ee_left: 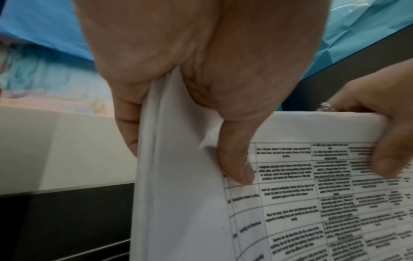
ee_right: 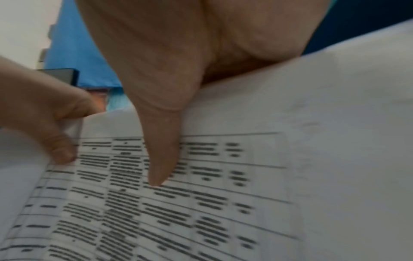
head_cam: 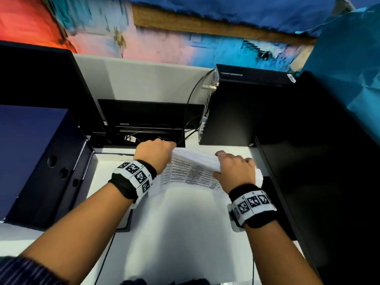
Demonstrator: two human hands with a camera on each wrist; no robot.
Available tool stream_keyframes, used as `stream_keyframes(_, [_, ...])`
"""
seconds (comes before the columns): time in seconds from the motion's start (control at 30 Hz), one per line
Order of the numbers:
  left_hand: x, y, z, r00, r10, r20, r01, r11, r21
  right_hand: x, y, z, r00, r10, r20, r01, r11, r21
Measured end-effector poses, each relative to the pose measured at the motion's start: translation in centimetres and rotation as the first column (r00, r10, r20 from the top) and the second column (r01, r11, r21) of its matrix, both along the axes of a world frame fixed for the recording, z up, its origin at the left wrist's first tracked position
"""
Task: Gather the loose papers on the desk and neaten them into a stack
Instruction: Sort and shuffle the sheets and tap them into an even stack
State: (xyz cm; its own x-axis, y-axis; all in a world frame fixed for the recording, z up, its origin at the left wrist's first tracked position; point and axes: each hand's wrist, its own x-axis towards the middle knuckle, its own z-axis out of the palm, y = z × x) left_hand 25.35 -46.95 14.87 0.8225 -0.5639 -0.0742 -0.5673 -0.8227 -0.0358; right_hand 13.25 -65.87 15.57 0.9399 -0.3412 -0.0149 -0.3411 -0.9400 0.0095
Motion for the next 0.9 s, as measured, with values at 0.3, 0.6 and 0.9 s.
stream_keyframes(0.3, [0.6, 4.3, 0.0, 0.965, 0.258, 0.053, -0.108, 0.569, -0.815, 1.5, -0.3, 2.4, 0.977, -0.106, 0.183, 0.045, 0.951, 0.307])
stream_keyframes(0.6, [-0.7, 0.3, 3.1, 0.820, -0.113, -0.560, -0.555, 0.078, -0.828, 0.0, -1.1, 2.4, 0.792, -0.456, 0.406, -0.274, 0.328, 0.904])
stream_keyframes(0.9, [-5.2, -0.3, -0.8, 0.829, -0.004, -0.559, -0.556, 0.101, -0.825, -1.5, 0.5, -1.6, 0.668, -0.678, 0.307, -0.154, 0.277, 0.948])
